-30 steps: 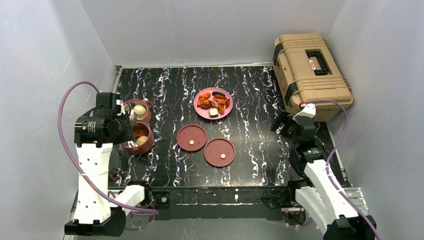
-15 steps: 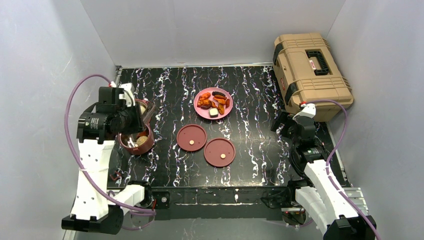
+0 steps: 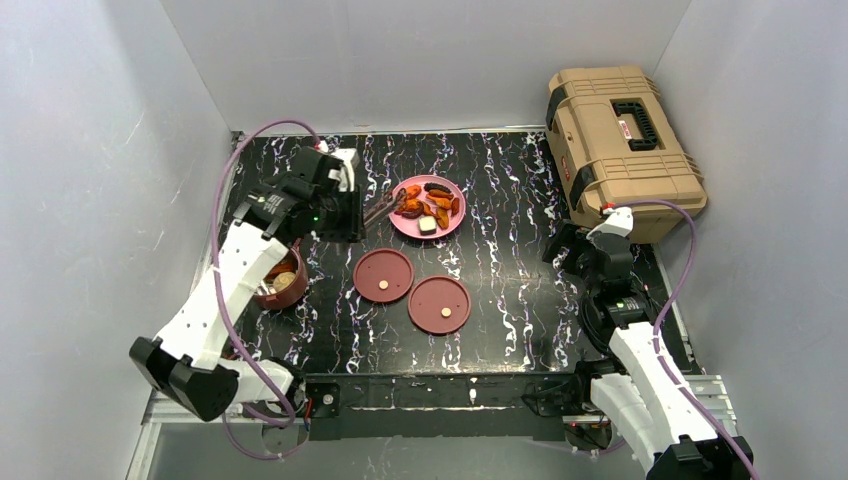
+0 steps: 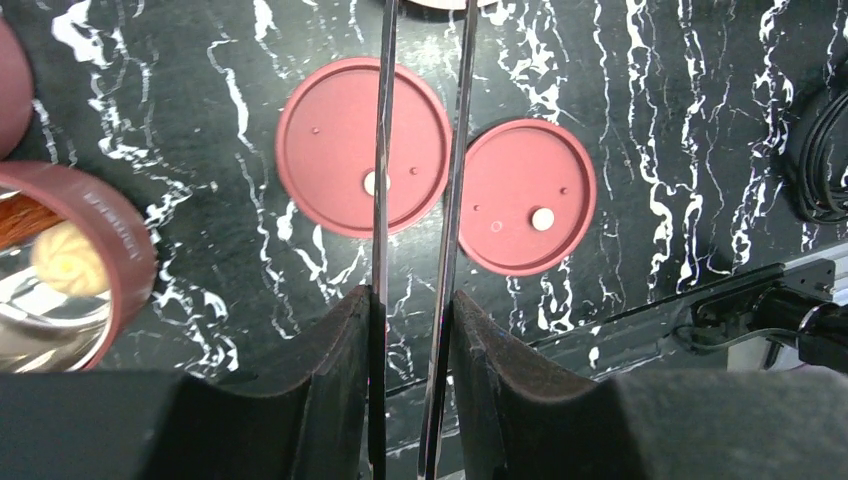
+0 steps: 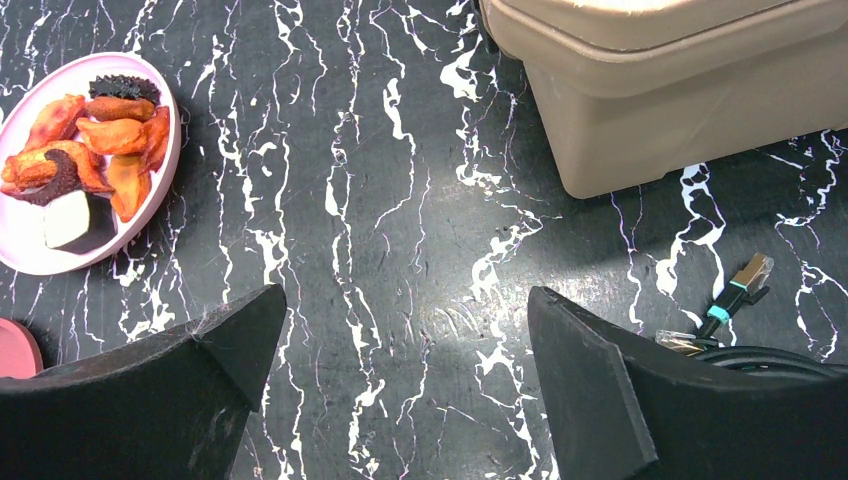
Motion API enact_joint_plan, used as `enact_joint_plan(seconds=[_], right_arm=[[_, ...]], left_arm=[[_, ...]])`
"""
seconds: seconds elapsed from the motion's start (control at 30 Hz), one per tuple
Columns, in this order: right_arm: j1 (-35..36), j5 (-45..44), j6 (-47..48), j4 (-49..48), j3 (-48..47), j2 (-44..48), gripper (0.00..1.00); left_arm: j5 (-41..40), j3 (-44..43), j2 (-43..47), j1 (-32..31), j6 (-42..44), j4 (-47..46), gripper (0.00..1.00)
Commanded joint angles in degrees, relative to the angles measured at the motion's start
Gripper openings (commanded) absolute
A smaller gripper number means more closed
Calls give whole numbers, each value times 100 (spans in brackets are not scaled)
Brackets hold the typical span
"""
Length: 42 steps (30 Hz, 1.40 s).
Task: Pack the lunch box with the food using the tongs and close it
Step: Place the fake food in the packing box, then pick up the fake food from the plate.
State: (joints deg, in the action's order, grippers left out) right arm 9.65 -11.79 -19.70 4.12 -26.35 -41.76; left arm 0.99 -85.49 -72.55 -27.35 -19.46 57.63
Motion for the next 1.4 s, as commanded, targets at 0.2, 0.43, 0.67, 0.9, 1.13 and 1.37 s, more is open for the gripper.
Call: enact_joint_plan(seconds=[0.2,0.43,0.67,0.9,1.13,1.37], right_arm=[[-7,4,11,-326,16,-46,100],[-7,-47,19,-237,7,54,100],[-7,-36,19,-204,-2,70,100],[-7,-39,19,-192,-2,114,100],[-9,-30,10,-201,7,102,100],[-7,-22,6,-220,7,79,100]], left_arm=[[-1041,-51,-903,-896,-696,-507,33],[-1222,-304,-1522,-1190,-845,-557,34],[-1098,-398,-1827,-1332,-935,-695,37],[-1069,-389,-1975,-1342,-954,-738,38],[-991,-397,-2067,-1351,-954,-740,40],[-871,-386,-2135,-1360,-985,-774,40]])
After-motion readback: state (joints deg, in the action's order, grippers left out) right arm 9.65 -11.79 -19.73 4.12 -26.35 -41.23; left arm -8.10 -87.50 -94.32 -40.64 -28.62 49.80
